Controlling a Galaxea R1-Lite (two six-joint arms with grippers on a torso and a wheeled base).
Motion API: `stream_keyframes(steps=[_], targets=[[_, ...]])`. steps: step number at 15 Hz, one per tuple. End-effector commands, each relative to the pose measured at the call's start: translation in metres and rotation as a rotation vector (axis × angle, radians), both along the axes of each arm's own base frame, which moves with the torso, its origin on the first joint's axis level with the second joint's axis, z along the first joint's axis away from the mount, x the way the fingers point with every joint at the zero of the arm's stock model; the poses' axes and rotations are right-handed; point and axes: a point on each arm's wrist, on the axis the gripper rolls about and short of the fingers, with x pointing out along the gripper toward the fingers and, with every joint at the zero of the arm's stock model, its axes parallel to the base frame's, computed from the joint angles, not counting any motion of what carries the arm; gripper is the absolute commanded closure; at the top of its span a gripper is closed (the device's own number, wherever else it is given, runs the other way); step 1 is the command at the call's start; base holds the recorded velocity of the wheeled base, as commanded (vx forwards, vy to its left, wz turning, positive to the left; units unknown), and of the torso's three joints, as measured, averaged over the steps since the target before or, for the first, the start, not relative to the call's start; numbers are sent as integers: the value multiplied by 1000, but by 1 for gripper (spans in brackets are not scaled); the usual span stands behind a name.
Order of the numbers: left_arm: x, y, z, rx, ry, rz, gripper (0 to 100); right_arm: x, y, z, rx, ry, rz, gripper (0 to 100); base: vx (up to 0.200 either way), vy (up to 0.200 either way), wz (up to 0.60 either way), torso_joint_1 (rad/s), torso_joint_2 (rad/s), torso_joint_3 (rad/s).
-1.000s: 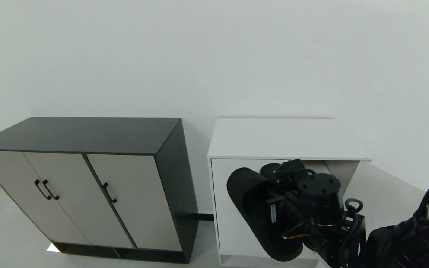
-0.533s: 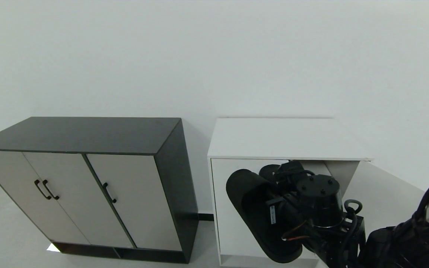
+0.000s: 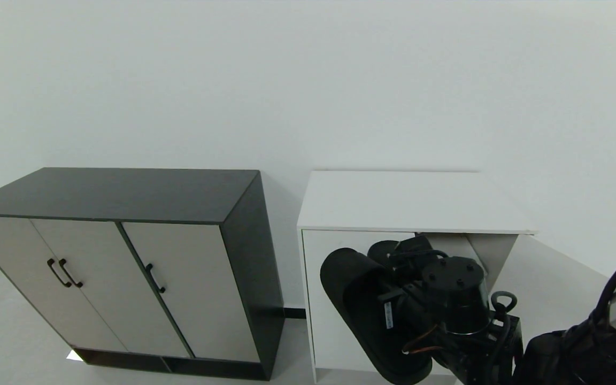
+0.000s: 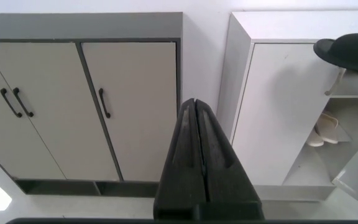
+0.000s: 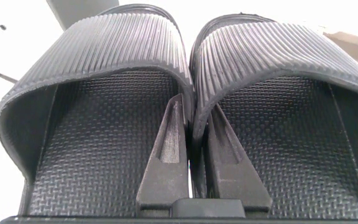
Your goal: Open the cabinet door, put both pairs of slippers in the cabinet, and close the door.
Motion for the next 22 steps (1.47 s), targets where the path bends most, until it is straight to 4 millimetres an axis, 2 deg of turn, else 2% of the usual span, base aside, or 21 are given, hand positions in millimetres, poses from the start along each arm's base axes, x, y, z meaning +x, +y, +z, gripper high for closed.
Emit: stream_keyframes(steps=[1, 5, 14, 22], targets=[[0, 0, 0, 0, 1, -1, 100, 0, -1, -1, -6, 3, -3, 100, 0, -200, 0, 17, 7, -2], [0, 0, 0, 0, 0, -1, 100, -6, -8, 6, 2, -6, -4, 100, 0, -200, 0, 6, 1, 0], [0, 0, 0, 0, 1, -1, 100, -11, -8, 3, -11, 4, 16, 100, 0, -200, 0, 2, 4, 1], [0, 0, 0, 0, 1, -2, 100, -8, -7, -3, 15, -35, 13, 100, 0, 0, 0, 0, 0, 0]])
